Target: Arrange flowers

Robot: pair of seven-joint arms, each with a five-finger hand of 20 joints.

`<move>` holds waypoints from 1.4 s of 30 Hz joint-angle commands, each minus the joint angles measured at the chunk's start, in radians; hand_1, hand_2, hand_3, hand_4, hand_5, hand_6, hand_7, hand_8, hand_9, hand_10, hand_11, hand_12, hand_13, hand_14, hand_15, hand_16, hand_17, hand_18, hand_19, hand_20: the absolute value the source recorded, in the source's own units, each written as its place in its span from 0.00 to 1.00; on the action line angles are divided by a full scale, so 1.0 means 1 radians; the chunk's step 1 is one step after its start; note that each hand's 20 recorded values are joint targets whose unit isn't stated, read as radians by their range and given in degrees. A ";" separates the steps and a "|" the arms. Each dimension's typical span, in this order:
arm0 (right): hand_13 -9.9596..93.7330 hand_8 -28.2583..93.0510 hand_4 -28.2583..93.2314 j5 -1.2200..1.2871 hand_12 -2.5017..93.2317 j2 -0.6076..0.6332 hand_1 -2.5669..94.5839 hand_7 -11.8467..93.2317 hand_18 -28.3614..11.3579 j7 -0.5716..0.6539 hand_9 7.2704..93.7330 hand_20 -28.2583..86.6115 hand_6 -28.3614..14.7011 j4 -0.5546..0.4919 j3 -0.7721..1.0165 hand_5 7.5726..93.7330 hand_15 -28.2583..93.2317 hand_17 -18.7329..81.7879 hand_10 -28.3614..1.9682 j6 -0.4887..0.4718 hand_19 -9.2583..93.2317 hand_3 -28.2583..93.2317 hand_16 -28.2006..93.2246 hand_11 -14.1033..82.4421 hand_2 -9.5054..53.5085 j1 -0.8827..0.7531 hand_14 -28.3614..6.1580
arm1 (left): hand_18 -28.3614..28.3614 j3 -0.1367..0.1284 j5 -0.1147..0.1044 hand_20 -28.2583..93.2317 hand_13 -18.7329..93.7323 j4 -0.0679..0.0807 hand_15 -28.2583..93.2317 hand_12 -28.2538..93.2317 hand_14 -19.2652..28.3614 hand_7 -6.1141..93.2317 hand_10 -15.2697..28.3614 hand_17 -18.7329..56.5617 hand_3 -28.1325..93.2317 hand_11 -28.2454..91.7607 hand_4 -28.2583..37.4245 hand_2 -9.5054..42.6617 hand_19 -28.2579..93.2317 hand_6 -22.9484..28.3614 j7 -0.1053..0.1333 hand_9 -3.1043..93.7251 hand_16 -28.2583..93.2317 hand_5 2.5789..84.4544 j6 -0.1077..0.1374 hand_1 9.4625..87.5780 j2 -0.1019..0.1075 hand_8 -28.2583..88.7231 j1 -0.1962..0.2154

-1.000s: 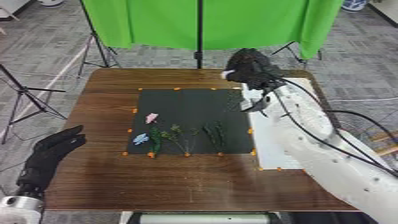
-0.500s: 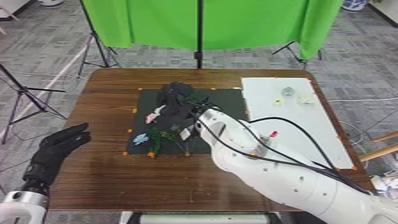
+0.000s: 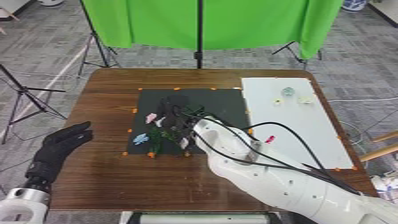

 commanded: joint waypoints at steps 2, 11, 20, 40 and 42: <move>0.95 0.26 0.07 -0.011 0.33 0.011 0.61 0.37 0.35 0.007 0.83 0.78 0.72 -0.009 0.012 0.76 0.76 0.78 0.62 -0.066 1.00 0.71 0.50 0.24 0.00 -0.005 0.82 | 0.74 0.000 0.004 0.42 0.49 0.005 0.35 0.32 0.78 0.17 0.67 0.40 0.78 0.38 0.25 0.12 0.34 0.56 -0.005 0.48 0.24 0.53 -0.011 0.31 -0.010 0.19 0.009; 0.94 0.25 0.07 -0.024 0.23 0.017 0.59 0.36 0.35 0.001 0.75 0.77 0.72 -0.009 0.023 0.72 0.76 0.77 0.57 -0.112 1.00 0.71 0.49 0.30 0.00 -0.012 0.81 | 0.74 0.002 0.005 0.41 0.49 0.006 0.35 0.32 0.78 0.17 0.67 0.40 0.78 0.38 0.25 0.11 0.34 0.56 -0.006 0.48 0.24 0.53 -0.013 0.31 -0.009 0.19 0.004; 0.93 0.24 0.06 -0.045 0.22 0.024 0.55 0.34 0.35 -0.014 0.71 0.76 0.74 -0.008 0.035 0.68 0.76 0.76 0.57 -0.142 1.00 0.76 0.49 0.30 0.00 -0.009 0.80 | 0.74 -0.002 0.005 0.41 0.49 0.004 0.35 0.32 0.78 0.16 0.67 0.39 0.78 0.38 0.25 0.11 0.34 0.56 -0.002 0.48 0.24 0.53 -0.012 0.31 -0.013 0.19 0.011; 0.91 0.13 0.05 -0.020 0.21 0.062 0.48 0.31 0.34 0.000 0.63 0.74 0.75 -0.085 0.132 0.57 0.75 0.74 0.53 -0.279 1.00 0.81 0.48 0.26 0.00 -0.016 0.77 | 0.74 -0.005 0.005 0.41 0.49 -0.001 0.35 0.33 0.78 0.17 0.67 0.39 0.78 0.38 0.25 0.10 0.34 0.56 -0.007 0.48 0.24 0.53 -0.011 0.31 -0.017 0.19 0.016; 0.91 0.13 0.05 -0.015 0.21 0.087 0.47 0.30 0.33 0.003 0.61 0.72 0.75 -0.124 0.175 0.55 0.74 0.73 0.51 -0.262 1.00 0.80 0.48 0.25 0.00 -0.016 0.76 | 0.74 -0.008 0.005 0.41 0.49 -0.004 0.35 0.33 0.78 0.17 0.67 0.39 0.78 0.38 0.25 0.10 0.34 0.56 -0.007 0.48 0.24 0.53 -0.011 0.31 -0.015 0.19 0.020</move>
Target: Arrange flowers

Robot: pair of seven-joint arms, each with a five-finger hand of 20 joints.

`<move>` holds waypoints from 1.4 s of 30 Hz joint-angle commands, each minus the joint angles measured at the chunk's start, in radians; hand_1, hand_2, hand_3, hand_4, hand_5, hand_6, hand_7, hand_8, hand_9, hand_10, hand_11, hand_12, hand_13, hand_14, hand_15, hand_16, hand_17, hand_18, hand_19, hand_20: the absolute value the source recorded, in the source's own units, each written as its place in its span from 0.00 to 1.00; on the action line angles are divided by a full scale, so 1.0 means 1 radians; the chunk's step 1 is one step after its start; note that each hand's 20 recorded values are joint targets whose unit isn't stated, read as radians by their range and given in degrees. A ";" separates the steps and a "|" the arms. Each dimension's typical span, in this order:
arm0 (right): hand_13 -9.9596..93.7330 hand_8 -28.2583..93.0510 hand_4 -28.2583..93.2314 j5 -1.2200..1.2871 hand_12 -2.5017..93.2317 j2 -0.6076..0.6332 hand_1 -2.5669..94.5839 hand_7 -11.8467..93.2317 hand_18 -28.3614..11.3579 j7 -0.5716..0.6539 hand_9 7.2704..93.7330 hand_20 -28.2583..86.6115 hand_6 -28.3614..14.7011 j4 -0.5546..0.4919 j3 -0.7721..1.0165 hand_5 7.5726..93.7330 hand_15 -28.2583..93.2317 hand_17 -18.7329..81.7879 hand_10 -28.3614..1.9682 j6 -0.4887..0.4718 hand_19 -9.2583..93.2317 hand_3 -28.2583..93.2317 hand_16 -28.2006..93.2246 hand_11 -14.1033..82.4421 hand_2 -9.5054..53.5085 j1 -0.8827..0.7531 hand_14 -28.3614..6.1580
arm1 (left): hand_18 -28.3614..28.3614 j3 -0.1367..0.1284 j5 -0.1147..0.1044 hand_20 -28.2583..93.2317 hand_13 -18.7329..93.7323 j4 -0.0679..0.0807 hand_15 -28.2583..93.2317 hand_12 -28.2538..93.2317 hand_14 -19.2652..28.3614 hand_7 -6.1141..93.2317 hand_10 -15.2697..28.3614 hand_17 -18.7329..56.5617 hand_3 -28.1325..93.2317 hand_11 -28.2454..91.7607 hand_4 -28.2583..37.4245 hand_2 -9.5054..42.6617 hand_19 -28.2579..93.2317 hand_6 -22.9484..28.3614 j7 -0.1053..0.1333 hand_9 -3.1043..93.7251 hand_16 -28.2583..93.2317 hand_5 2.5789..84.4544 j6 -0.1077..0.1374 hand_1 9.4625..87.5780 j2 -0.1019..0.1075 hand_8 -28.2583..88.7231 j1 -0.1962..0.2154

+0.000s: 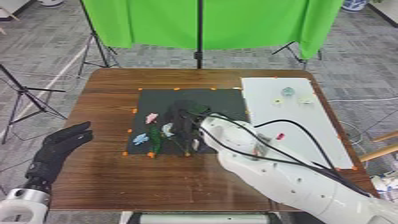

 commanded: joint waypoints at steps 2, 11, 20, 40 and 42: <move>0.91 0.13 0.05 0.031 0.21 0.089 0.45 0.29 0.33 0.030 0.60 0.72 0.74 -0.131 0.146 0.55 0.74 0.72 0.49 0.018 1.00 0.80 0.48 0.24 0.00 0.001 0.75 | 0.74 -0.009 0.004 0.41 0.49 -0.007 0.35 0.33 0.78 0.17 0.67 0.39 0.78 0.38 0.25 0.10 0.33 0.56 -0.011 0.48 0.24 0.53 -0.008 0.31 -0.008 0.19 0.022; 0.87 0.18 0.09 -0.007 0.25 0.214 0.31 0.21 0.23 0.273 0.58 0.70 0.59 -0.105 0.379 0.48 0.74 0.68 0.40 0.025 1.00 0.75 0.48 0.25 0.00 -0.062 0.63 | 0.74 -0.019 0.004 0.41 0.49 -0.015 0.35 0.32 0.78 0.17 0.67 0.39 0.78 0.38 0.25 0.10 0.34 0.56 -0.013 0.48 0.24 0.53 -0.004 0.31 -0.011 0.19 0.035; 0.85 0.19 0.13 -0.036 0.30 0.200 0.23 0.18 0.15 0.396 0.61 0.69 0.56 0.069 0.467 0.48 0.75 0.67 0.27 -0.067 1.00 0.71 0.48 0.31 0.03 -0.122 0.52 | 0.74 -0.022 0.005 0.41 0.49 -0.017 0.35 0.32 0.78 0.16 0.67 0.39 0.78 0.38 0.25 0.10 0.34 0.56 -0.013 0.48 0.24 0.53 -0.009 0.31 -0.014 0.19 0.036; 0.89 0.16 0.10 -0.098 0.29 0.194 0.42 0.26 0.22 0.378 0.66 0.72 0.67 0.175 0.397 0.56 0.77 0.71 0.39 0.071 1.00 0.78 0.48 0.35 0.00 -0.174 0.65 | 0.74 -0.019 0.006 0.41 0.49 -0.012 0.35 0.33 0.78 0.16 0.67 0.39 0.78 0.38 0.25 0.10 0.34 0.56 -0.008 0.48 0.24 0.53 -0.011 0.31 -0.020 0.19 0.031; 0.90 0.15 0.09 -0.110 0.29 0.194 0.48 0.28 0.25 0.371 0.69 0.72 0.68 0.182 0.383 0.59 0.76 0.73 0.43 0.125 1.00 0.79 0.48 0.37 0.00 -0.185 0.68 | 0.74 -0.021 0.007 0.41 0.49 -0.015 0.35 0.32 0.78 0.16 0.67 0.39 0.78 0.38 0.25 0.11 0.34 0.56 -0.006 0.48 0.24 0.53 -0.011 0.31 -0.024 0.19 0.036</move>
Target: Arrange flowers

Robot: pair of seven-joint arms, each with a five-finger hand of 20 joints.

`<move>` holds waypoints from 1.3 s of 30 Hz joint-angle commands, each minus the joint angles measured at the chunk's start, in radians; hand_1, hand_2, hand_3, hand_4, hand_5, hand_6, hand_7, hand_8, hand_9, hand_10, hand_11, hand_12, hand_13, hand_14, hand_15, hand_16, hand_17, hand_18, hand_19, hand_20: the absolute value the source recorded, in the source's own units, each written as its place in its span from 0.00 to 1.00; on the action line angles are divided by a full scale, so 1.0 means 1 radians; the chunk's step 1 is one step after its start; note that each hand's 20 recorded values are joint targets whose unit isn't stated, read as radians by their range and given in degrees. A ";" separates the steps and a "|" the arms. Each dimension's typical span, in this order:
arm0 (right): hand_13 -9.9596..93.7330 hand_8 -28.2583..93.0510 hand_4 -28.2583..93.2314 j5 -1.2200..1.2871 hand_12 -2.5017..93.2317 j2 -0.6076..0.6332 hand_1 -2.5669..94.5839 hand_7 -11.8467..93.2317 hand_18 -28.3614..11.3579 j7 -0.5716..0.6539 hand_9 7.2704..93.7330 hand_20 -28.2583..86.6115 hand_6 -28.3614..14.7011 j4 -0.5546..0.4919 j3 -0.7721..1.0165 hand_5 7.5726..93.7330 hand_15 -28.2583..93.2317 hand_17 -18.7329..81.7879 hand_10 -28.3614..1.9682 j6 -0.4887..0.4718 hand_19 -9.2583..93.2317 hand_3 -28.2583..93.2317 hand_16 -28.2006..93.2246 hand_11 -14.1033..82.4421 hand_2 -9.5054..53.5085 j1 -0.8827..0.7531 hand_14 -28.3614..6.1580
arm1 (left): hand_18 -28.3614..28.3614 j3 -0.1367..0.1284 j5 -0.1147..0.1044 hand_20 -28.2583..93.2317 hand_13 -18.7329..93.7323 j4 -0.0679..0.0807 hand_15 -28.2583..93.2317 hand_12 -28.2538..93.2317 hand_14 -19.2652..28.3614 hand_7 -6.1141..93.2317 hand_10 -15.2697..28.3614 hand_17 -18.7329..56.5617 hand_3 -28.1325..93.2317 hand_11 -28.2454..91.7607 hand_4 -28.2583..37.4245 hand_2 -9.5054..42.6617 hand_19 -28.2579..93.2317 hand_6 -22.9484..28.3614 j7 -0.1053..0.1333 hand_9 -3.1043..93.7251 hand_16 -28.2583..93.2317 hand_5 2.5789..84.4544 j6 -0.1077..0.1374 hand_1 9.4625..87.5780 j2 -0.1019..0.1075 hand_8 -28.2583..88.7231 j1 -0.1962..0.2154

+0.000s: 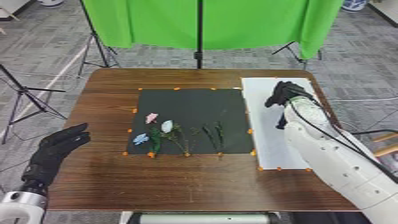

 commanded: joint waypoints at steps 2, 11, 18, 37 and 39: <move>0.91 0.17 0.07 -0.057 0.32 -0.007 0.54 0.31 0.27 -0.007 0.73 0.72 0.69 0.044 -0.052 0.63 0.76 0.74 0.49 0.211 1.00 0.78 0.48 0.36 0.00 -0.047 0.71 | 0.74 0.000 0.006 0.41 0.49 0.000 0.35 0.33 0.78 0.16 0.67 0.39 0.78 0.38 0.25 0.11 0.34 0.56 -0.009 0.48 0.24 0.53 -0.012 0.31 -0.015 0.19 0.010; 0.95 0.32 0.07 -0.016 0.50 0.002 0.73 0.41 0.32 -0.021 0.90 0.75 0.64 0.044 -0.053 0.80 0.76 0.78 0.64 0.364 1.00 0.69 0.50 0.29 0.00 -0.049 0.79 | 0.74 -0.005 0.006 0.41 0.49 -0.006 0.35 0.33 0.78 0.16 0.67 0.39 0.78 0.38 0.25 0.11 0.34 0.56 -0.004 0.48 0.24 0.53 -0.009 0.31 -0.022 0.19 0.021; 0.96 0.32 0.09 0.004 0.52 0.048 0.74 0.41 0.33 -0.053 0.91 0.76 0.63 -0.159 0.007 0.82 0.77 0.78 0.62 0.450 1.00 0.68 0.51 0.29 0.00 0.004 0.79 | 0.74 -0.013 0.004 0.41 0.49 -0.013 0.35 0.32 0.78 0.16 0.67 0.39 0.78 0.38 0.25 0.11 0.34 0.56 -0.007 0.48 0.24 0.53 0.000 0.31 -0.020 0.19 0.032; 0.95 0.33 0.10 0.370 0.53 -0.166 0.73 0.41 0.34 -0.182 0.91 0.76 0.63 -0.273 -0.294 0.81 0.76 0.79 0.62 0.248 1.00 0.68 0.52 0.28 0.00 0.071 0.80 | 0.74 0.009 0.004 0.41 0.49 0.006 0.35 0.33 0.78 0.16 0.67 0.39 0.78 0.38 0.25 0.11 0.33 0.56 -0.020 0.48 0.24 0.53 -0.024 0.31 -0.004 0.19 -0.003; 0.95 0.33 0.10 0.365 0.53 -0.171 0.73 0.41 0.34 -0.184 0.91 0.76 0.63 -0.265 -0.310 0.81 0.77 0.79 0.62 0.233 1.00 0.68 0.52 0.28 0.00 0.061 0.80 | 0.74 0.006 0.004 0.41 0.49 0.005 0.35 0.33 0.78 0.16 0.67 0.39 0.78 0.38 0.25 0.11 0.33 0.56 -0.020 0.48 0.24 0.53 -0.023 0.31 -0.005 0.19 0.002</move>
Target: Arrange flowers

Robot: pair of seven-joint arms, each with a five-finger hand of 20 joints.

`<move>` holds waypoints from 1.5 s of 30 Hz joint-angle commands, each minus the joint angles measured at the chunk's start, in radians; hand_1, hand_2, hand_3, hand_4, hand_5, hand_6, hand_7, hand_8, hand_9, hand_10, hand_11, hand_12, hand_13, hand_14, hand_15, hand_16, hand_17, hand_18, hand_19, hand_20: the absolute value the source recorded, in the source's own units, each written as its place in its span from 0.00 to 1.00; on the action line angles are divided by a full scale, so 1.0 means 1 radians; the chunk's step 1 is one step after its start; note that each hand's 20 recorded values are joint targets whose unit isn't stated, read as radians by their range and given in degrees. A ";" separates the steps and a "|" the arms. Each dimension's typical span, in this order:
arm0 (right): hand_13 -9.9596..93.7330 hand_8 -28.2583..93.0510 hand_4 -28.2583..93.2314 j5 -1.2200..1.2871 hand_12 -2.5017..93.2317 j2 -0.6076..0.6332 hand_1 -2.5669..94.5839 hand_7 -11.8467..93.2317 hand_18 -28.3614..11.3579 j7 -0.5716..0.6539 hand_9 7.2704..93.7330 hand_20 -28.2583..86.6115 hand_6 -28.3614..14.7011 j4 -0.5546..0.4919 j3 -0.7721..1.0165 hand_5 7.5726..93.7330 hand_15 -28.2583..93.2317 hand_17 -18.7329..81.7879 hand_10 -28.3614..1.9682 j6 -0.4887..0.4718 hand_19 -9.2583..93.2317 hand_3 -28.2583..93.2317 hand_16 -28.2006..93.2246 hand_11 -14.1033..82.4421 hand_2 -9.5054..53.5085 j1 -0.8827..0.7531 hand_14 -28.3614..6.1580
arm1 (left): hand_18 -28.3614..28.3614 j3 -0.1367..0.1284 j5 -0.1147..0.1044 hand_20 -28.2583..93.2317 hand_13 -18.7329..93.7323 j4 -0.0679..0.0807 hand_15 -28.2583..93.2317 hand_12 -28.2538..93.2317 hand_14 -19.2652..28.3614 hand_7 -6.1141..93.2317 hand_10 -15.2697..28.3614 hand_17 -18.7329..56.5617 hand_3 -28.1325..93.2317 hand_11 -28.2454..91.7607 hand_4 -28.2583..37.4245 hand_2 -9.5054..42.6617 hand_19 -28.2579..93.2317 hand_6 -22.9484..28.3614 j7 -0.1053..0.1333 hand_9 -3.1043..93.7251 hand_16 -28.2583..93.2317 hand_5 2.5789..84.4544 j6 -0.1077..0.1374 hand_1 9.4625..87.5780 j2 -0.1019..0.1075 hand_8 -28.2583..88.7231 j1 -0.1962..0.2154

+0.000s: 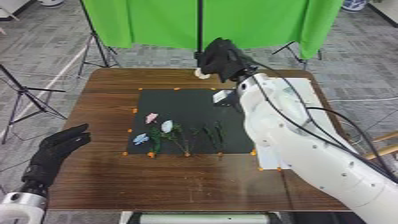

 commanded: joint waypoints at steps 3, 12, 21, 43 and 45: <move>0.95 0.33 0.10 0.019 0.53 -0.090 0.72 0.41 0.34 0.017 0.91 0.76 0.63 0.060 -0.105 0.81 0.77 0.79 0.62 -0.088 1.00 0.68 0.52 0.28 0.00 -0.099 0.80 | 0.74 0.003 0.003 0.41 0.49 0.010 0.35 0.33 0.78 0.16 0.67 0.39 0.78 0.38 0.25 0.11 0.33 0.56 -0.015 0.48 0.24 0.53 -0.022 0.31 0.000 0.19 0.001; 0.95 0.33 0.09 -0.012 0.53 -0.092 0.72 0.42 0.34 0.005 0.91 0.76 0.63 0.059 -0.128 0.80 0.77 0.79 0.62 -0.082 1.00 0.69 0.52 0.28 0.00 -0.105 0.80 | 0.74 0.010 0.003 0.41 0.49 0.016 0.35 0.32 0.78 0.16 0.67 0.38 0.78 0.38 0.25 0.11 0.33 0.56 -0.023 0.48 0.24 0.53 -0.033 0.31 0.010 0.19 -0.013; 0.94 0.32 0.10 -0.042 0.51 -0.085 0.68 0.41 0.33 0.016 0.88 0.77 0.63 0.070 -0.135 0.78 0.77 0.78 0.62 -0.098 1.00 0.71 0.52 0.26 0.00 -0.105 0.78 | 0.74 0.011 0.004 0.41 0.48 0.017 0.35 0.33 0.78 0.16 0.67 0.38 0.78 0.38 0.25 0.11 0.33 0.56 -0.025 0.48 0.25 0.53 -0.039 0.31 0.009 0.19 -0.014; 0.90 0.30 0.10 -0.068 0.41 -0.070 0.64 0.38 0.31 0.013 0.76 0.77 0.64 0.093 -0.122 0.70 0.78 0.74 0.56 -0.175 1.00 0.70 0.51 0.26 0.00 -0.096 0.74 | 0.74 0.008 0.006 0.41 0.48 0.015 0.35 0.33 0.78 0.16 0.66 0.38 0.78 0.38 0.25 0.11 0.33 0.56 -0.021 0.47 0.25 0.52 -0.034 0.31 0.001 0.19 -0.013; 0.90 0.30 0.10 -0.070 0.38 -0.069 0.64 0.38 0.31 0.012 0.75 0.76 0.64 0.091 -0.120 0.69 0.78 0.74 0.54 -0.192 1.00 0.70 0.51 0.28 0.00 -0.097 0.73 | 0.74 0.008 0.007 0.41 0.48 0.014 0.35 0.33 0.78 0.16 0.66 0.37 0.78 0.38 0.25 0.11 0.33 0.56 -0.023 0.47 0.25 0.52 -0.034 0.31 0.000 0.19 -0.013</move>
